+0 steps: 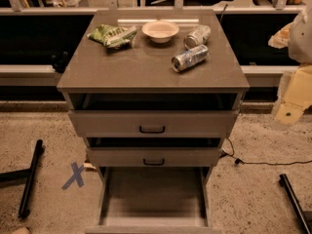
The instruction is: Place redbull can into bottom drawer
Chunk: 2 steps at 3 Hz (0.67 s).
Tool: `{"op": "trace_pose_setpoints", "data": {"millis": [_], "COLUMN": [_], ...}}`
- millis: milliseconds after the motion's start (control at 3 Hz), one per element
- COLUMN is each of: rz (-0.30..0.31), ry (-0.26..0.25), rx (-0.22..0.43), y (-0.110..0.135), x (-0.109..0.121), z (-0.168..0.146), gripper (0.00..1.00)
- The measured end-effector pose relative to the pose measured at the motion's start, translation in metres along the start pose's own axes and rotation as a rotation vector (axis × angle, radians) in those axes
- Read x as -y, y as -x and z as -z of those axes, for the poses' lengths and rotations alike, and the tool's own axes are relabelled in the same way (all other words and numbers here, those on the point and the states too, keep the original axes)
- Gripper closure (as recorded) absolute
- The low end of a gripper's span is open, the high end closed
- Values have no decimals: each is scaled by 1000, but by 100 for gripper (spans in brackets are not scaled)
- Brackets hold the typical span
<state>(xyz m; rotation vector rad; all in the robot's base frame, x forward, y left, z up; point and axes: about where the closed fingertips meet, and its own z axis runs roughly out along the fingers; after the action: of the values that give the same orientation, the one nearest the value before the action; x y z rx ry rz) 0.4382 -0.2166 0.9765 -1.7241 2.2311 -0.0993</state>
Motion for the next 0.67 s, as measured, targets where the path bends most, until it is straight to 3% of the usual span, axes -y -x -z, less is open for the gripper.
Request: {"op": "trace_pose_setpoints", "data": {"millis": [667], "rz": [36], "ry": [-13], "rx": [55], "y": [8], "x": [21], "z": [-13], "gripper": [0]}}
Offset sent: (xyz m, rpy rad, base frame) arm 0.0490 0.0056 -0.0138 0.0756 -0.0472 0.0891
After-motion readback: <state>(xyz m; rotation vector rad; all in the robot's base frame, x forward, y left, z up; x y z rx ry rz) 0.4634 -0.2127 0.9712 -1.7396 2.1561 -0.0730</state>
